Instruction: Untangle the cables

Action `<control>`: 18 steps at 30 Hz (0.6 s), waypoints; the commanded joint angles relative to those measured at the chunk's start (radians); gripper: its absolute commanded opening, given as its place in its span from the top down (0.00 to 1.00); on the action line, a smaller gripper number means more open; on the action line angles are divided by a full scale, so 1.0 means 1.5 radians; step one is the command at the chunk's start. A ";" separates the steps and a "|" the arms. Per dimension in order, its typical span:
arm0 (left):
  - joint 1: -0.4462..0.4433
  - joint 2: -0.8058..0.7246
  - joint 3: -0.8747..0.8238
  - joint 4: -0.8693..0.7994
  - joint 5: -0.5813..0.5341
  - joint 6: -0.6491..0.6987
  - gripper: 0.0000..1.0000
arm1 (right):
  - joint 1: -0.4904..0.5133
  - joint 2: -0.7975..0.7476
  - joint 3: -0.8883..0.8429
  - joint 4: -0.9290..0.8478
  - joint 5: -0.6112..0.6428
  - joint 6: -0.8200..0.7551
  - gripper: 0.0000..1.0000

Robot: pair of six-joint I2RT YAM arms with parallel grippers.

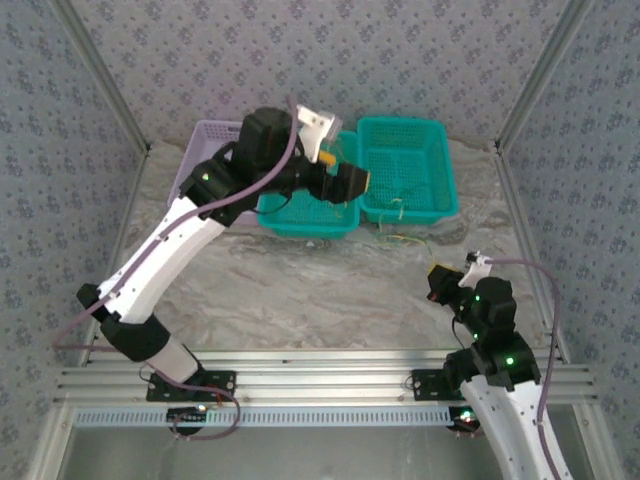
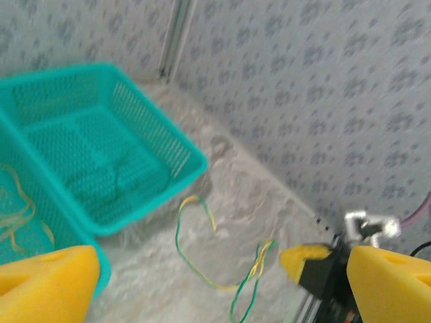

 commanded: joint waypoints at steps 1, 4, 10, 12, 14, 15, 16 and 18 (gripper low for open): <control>-0.006 -0.047 -0.119 0.027 -0.025 -0.019 0.05 | -0.003 0.039 0.001 0.060 -0.091 0.006 1.00; -0.006 -0.117 -0.233 0.048 -0.044 -0.039 0.04 | -0.003 0.099 0.012 0.084 -0.192 0.009 1.00; 0.011 -0.301 -0.391 0.059 -0.117 -0.065 0.03 | -0.007 0.219 0.029 0.148 -0.300 0.073 1.00; 0.016 -0.361 -0.422 0.053 -0.142 -0.065 0.02 | -0.006 0.247 0.037 0.169 -0.296 0.095 1.00; 0.016 -0.403 -0.445 0.031 -0.164 -0.062 0.01 | -0.006 0.278 0.052 0.187 -0.277 0.108 1.00; 0.017 -0.419 -0.460 0.025 -0.172 -0.060 0.01 | -0.004 0.297 0.064 0.188 -0.266 0.109 1.00; 0.016 -0.438 -0.480 0.025 -0.185 -0.064 0.01 | -0.003 0.322 0.082 0.191 -0.256 0.107 1.00; 0.016 -0.468 -0.520 0.012 -0.203 -0.067 0.01 | 0.005 0.374 0.121 0.190 -0.236 0.104 1.00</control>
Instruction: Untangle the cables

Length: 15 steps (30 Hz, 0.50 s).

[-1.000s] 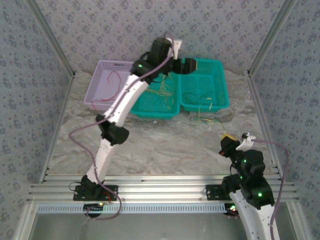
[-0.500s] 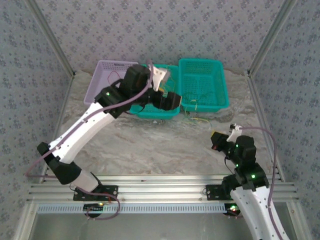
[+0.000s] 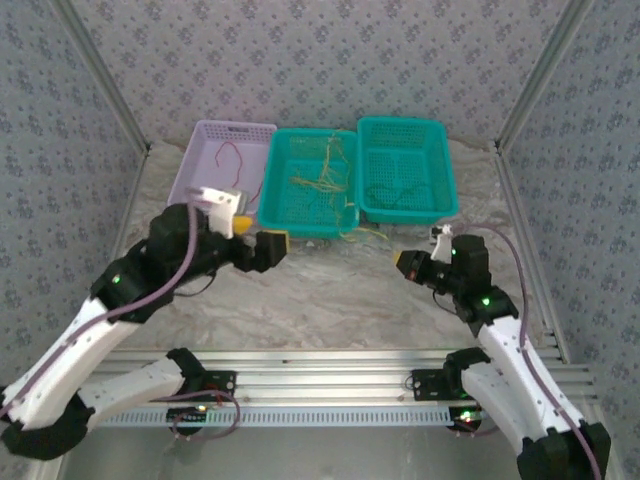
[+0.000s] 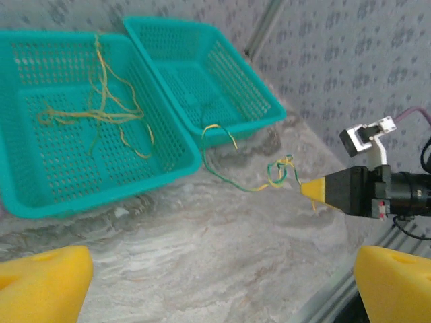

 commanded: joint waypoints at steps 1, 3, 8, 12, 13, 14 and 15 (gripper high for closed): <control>0.002 -0.023 -0.066 -0.031 -0.063 -0.012 0.01 | 0.014 0.072 0.084 0.043 0.024 0.019 1.00; 0.002 -0.051 -0.098 -0.038 -0.091 -0.014 0.01 | 0.041 0.132 0.134 0.040 0.063 0.008 1.00; 0.002 -0.119 -0.156 -0.047 -0.139 -0.030 0.01 | 0.126 0.325 0.308 0.007 0.174 -0.022 1.00; 0.002 -0.157 -0.174 -0.072 -0.185 -0.034 0.00 | 0.161 0.474 0.464 -0.029 0.231 -0.044 1.00; 0.002 -0.166 -0.177 -0.079 -0.195 -0.035 0.00 | 0.165 0.513 0.509 -0.050 0.246 -0.044 1.00; 0.002 -0.172 -0.180 -0.086 -0.204 -0.038 0.00 | 0.169 0.547 0.545 -0.055 0.253 -0.045 1.00; 0.002 -0.179 -0.184 -0.090 -0.207 -0.039 0.00 | 0.171 0.579 0.577 -0.061 0.260 -0.045 1.00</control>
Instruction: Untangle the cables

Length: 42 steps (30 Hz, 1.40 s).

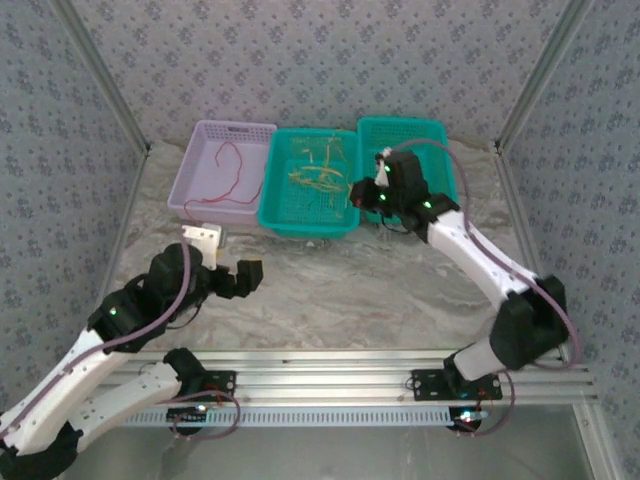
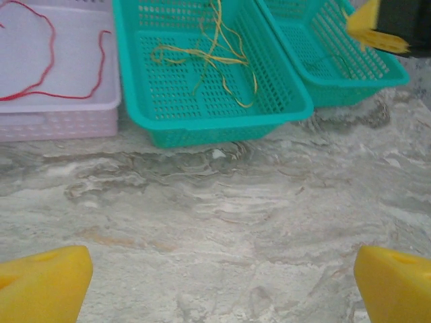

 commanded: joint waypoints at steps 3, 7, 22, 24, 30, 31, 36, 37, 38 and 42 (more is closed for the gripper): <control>0.002 -0.036 -0.010 -0.029 -0.049 -0.020 0.00 | 0.013 0.149 0.185 -0.098 0.090 -0.050 1.00; 0.002 -0.035 -0.009 -0.047 -0.058 -0.024 0.00 | 0.018 0.233 0.262 -0.136 0.131 -0.058 1.00; 0.001 -0.017 -0.006 -0.043 -0.070 -0.015 0.00 | 0.058 0.401 0.389 -0.244 0.213 -0.115 0.83; 0.002 -0.014 -0.008 -0.044 -0.070 -0.013 0.00 | 0.058 0.390 0.382 -0.245 0.218 -0.121 0.74; 0.002 -0.008 -0.005 -0.046 -0.073 -0.012 0.00 | 0.060 0.319 0.331 -0.222 0.223 -0.137 0.61; 0.001 -0.008 -0.003 -0.045 -0.075 -0.011 0.00 | 0.061 0.301 0.325 -0.205 0.221 -0.140 0.60; 0.001 -0.006 0.003 -0.038 -0.097 -0.010 0.00 | 0.061 0.181 0.283 -0.164 0.239 -0.175 0.50; 0.002 -0.006 0.003 -0.033 -0.104 -0.008 0.00 | 0.063 0.151 0.272 -0.156 0.245 -0.194 0.46; 0.001 -0.004 0.002 -0.026 -0.111 -0.004 0.00 | 0.066 0.121 0.255 -0.144 0.258 -0.214 0.43; 0.002 0.019 0.002 -0.008 -0.157 0.023 0.00 | 0.054 -0.003 0.146 -0.101 0.282 -0.254 0.31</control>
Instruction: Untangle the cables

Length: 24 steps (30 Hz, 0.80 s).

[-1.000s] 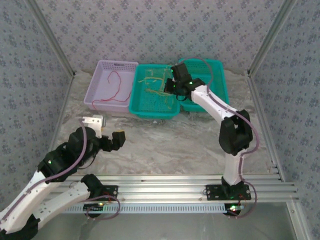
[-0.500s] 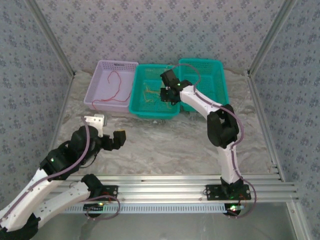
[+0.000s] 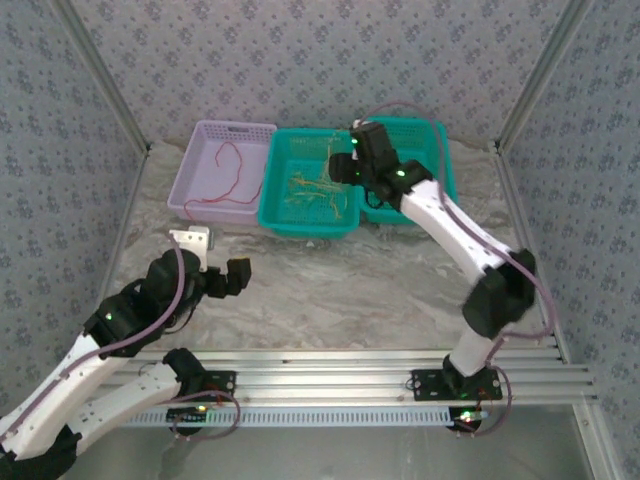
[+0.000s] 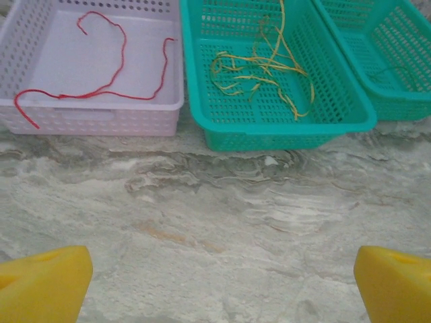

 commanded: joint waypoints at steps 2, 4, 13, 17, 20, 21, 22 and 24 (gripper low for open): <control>0.004 0.027 0.014 0.028 -0.103 0.033 0.00 | -0.038 -0.132 -0.137 0.073 0.039 -0.052 0.19; 0.009 0.030 0.007 0.044 -0.156 0.036 0.00 | -0.084 -0.191 -0.202 0.100 0.002 -0.032 0.00; 0.160 0.049 -0.050 0.143 -0.192 0.073 0.00 | -0.254 -0.358 -0.491 0.246 0.020 0.012 0.00; 0.295 0.113 -0.064 0.169 -0.085 0.073 0.00 | -0.250 -0.344 -0.581 0.322 0.215 -0.083 0.00; 0.344 0.162 -0.078 0.209 -0.075 0.107 0.00 | -0.272 -0.297 -0.644 0.444 0.258 -0.148 0.00; 0.354 0.174 -0.076 0.211 -0.079 0.100 0.00 | -0.277 -0.276 -0.661 0.487 0.268 -0.162 0.00; 0.367 0.184 -0.076 0.213 -0.076 0.086 0.00 | -0.284 -0.248 -0.677 0.530 0.279 -0.168 0.00; 0.389 0.192 -0.087 0.236 -0.065 0.078 0.00 | -0.298 -0.195 -0.685 0.555 0.284 -0.167 0.00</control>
